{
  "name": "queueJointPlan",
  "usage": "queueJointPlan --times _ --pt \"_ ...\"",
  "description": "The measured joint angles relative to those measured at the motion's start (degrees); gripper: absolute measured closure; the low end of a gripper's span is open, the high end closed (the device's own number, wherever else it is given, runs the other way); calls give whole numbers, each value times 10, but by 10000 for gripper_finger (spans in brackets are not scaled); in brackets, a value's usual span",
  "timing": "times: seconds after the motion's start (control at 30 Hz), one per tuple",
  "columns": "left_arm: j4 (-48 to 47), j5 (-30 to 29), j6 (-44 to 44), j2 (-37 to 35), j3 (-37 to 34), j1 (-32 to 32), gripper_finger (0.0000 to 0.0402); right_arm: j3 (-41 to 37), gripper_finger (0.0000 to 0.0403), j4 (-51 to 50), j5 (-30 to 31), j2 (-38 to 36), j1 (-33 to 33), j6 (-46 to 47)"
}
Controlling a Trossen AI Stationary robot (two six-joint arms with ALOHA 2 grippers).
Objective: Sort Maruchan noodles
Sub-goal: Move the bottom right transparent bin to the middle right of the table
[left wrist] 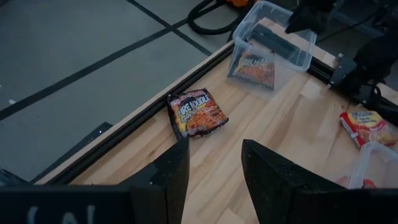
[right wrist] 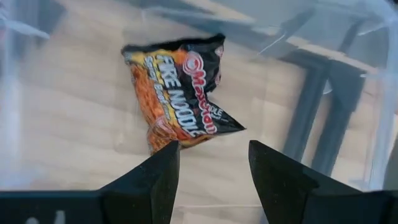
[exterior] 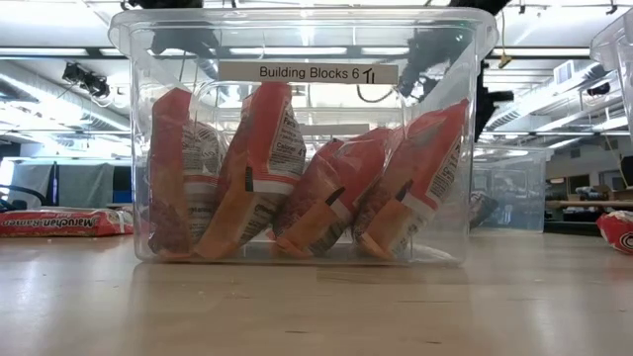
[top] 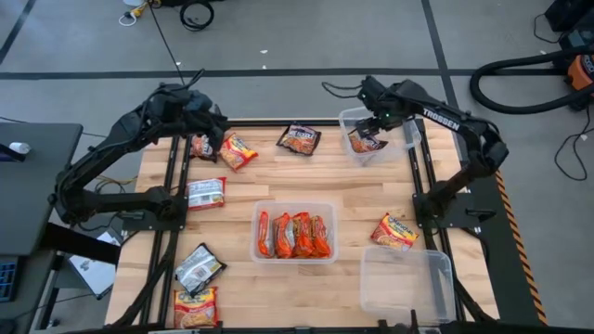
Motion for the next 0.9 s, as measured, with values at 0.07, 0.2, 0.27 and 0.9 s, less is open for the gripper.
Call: queueJointPlan --times 0.07,0.2,0.27,0.9 --pt "-3 0 0 0 0 0 251 -1 205 1 25 -7 29 38" --pt "-4 0 1 0 0 0 251 -43 205 20 51 -22 69 84" --pt "-3 0 4 0 0 0 251 -77 205 48 62 -25 75 87" --pt "10 -17 -16 0 0 -2 251 -189 161 265 53 -124 94 52"
